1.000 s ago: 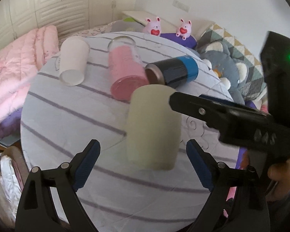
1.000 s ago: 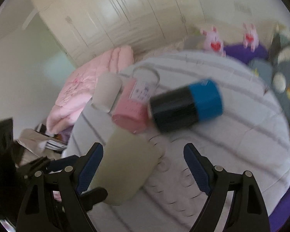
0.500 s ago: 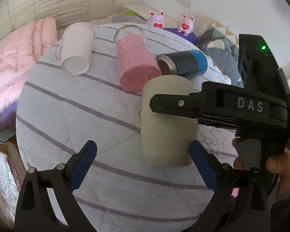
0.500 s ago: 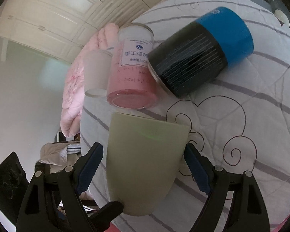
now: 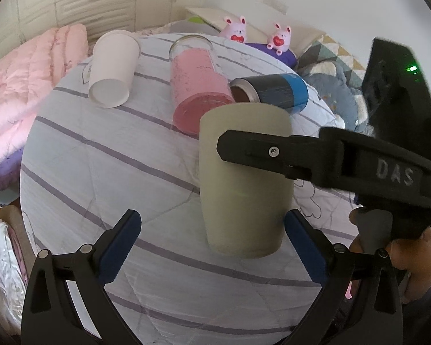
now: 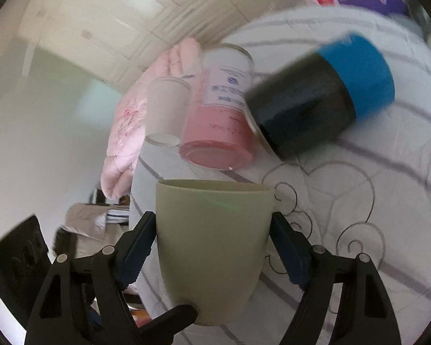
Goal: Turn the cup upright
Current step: 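Lower the upright cup onto the table while the right tool steadies it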
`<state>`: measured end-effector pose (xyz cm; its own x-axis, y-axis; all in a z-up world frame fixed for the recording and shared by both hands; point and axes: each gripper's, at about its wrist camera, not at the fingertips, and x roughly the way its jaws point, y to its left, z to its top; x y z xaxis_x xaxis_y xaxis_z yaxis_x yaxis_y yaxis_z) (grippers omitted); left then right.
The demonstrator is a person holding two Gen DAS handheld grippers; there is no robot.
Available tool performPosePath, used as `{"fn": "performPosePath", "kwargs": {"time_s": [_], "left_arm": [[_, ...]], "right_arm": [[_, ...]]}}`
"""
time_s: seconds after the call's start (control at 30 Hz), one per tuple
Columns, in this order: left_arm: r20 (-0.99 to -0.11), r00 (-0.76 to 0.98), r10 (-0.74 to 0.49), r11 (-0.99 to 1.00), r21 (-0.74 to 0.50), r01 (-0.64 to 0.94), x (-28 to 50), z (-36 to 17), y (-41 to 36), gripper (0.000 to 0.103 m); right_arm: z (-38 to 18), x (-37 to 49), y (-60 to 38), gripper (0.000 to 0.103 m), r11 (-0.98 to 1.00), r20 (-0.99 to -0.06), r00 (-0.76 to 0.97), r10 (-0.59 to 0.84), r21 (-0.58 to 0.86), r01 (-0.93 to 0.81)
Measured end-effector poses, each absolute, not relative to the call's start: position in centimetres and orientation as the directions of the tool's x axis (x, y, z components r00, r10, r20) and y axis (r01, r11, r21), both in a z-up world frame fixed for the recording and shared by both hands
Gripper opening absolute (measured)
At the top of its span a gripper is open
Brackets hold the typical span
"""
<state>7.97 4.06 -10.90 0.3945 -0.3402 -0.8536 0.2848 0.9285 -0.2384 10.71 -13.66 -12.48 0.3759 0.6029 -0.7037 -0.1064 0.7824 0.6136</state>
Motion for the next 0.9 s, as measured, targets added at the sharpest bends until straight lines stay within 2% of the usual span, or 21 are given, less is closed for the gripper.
{"fn": "performPosePath", "kwargs": {"time_s": [0.3, 0.6, 0.9], "left_arm": [[-0.849, 0.425, -0.314, 0.946, -0.242, 0.216, 7.2, -11.0, 4.2, 0.101], [-0.838, 0.458, -0.298, 0.954, -0.239, 0.183, 6.6, -10.4, 3.9, 0.101], [-0.83, 0.475, -0.291, 0.956, -0.231, 0.182, 5.6, -10.3, 3.3, 0.101]], "right_arm": [[-10.6, 9.8, -12.2, 0.08, 0.822, -0.699, 0.434, 0.569, 0.496, -0.28], [-10.0, 9.9, -12.4, 0.08, 0.822, -0.685, 0.457, 0.567, 0.44, -0.361], [-8.6, 8.8, -12.1, 0.08, 0.841, -0.642, 0.561, 0.523, 0.28, -0.463]]}}
